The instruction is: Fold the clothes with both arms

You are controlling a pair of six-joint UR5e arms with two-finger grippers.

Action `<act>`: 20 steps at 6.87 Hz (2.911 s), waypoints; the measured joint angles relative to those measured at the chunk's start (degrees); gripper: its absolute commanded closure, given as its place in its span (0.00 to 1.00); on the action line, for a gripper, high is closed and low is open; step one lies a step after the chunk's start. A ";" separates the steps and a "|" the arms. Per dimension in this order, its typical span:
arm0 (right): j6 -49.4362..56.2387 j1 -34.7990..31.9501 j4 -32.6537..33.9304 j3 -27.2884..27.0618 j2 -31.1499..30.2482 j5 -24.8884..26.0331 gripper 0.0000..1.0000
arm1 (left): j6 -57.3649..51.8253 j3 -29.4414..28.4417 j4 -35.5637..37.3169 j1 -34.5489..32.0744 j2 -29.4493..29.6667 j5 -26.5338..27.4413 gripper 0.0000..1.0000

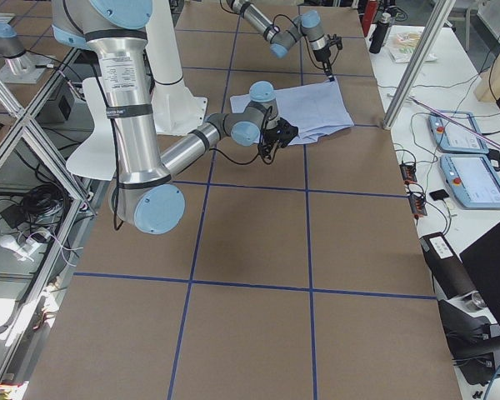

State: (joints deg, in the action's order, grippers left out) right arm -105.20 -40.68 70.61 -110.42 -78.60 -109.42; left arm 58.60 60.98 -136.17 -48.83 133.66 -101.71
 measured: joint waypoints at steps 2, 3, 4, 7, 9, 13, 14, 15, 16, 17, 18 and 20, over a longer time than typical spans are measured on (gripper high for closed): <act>-1.50 3.65 -0.01 -0.75 2.19 1.92 0.00 | -1.23 -1.40 -0.66 -2.48 1.78 -3.55 0.42; -5.40 8.44 0.13 -1.14 3.55 7.16 0.00 | -1.33 4.86 1.87 -3.75 -1.24 -8.26 0.42; -10.48 14.01 0.42 -1.25 4.57 13.42 0.00 | -1.32 14.24 6.39 -4.57 -6.08 -11.52 0.41; -25.67 25.62 2.79 0.12 6.63 22.95 0.00 | -0.32 31.11 14.88 -4.93 -14.92 -13.51 0.40; -30.13 28.85 4.96 1.23 8.31 26.19 0.01 | 0.21 31.96 15.32 -4.74 -15.57 -13.47 0.39; -32.34 26.87 6.01 5.92 12.62 28.57 0.03 | 1.74 32.29 15.33 -4.46 -15.74 -13.11 0.39; -32.61 26.81 6.05 6.33 12.99 28.56 0.06 | 1.88 32.31 15.33 -4.41 -15.82 -13.09 0.39; -32.77 26.84 6.11 6.47 13.14 28.49 0.08 | 1.91 32.30 15.33 -4.37 -15.86 -13.08 0.39; -32.89 26.94 6.32 6.58 13.17 28.41 0.07 | 1.91 32.30 15.32 -4.36 -15.88 -13.10 0.39; -32.92 27.12 7.25 6.54 13.29 28.26 0.07 | 1.96 32.33 15.34 -4.35 -15.88 -13.16 0.39; -32.90 27.30 9.07 5.92 13.47 27.94 0.07 | 2.01 32.35 15.36 -4.34 -15.89 -13.21 0.39; -32.90 27.43 11.16 4.88 13.64 27.43 0.08 | 2.04 32.35 15.33 -4.34 -15.95 -13.25 0.38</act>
State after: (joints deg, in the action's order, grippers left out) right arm -138.10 -13.26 81.77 -105.54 -64.96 -81.99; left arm 60.64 93.33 -120.84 -53.17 117.71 -114.96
